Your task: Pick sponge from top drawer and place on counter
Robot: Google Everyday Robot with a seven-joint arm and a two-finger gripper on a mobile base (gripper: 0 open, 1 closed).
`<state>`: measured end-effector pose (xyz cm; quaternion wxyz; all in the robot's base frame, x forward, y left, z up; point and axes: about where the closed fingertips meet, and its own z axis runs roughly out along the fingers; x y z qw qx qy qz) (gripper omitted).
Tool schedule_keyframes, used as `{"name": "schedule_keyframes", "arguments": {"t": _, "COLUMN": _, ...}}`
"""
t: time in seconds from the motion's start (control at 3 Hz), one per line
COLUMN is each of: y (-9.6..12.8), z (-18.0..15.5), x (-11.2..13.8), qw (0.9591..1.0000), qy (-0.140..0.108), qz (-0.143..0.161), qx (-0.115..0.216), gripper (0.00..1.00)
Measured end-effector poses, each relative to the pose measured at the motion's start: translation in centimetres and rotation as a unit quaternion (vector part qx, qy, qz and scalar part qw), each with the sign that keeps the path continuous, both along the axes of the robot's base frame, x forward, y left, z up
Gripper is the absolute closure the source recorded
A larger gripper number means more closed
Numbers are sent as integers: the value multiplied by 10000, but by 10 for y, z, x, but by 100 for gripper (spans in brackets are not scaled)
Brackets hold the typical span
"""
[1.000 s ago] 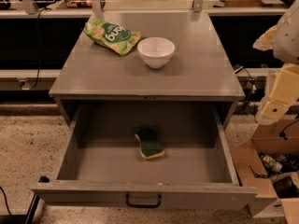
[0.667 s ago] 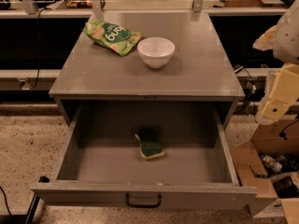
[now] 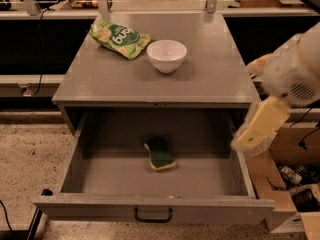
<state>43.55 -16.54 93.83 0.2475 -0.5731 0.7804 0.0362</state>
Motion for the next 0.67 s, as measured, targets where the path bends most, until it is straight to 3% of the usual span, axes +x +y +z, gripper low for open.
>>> {"name": "schedule_keyframes", "arguments": {"t": 0.33, "y": 72, "z": -52, "x": -4, "qw": 9964, "qy": 277, "qz": 26, "qx": 807, "gripper": 0}}
{"name": "schedule_keyframes", "arguments": {"t": 0.67, "y": 86, "z": -56, "x": 5, "qw": 9955, "qy": 74, "qz": -27, "qx": 946, "gripper": 0}}
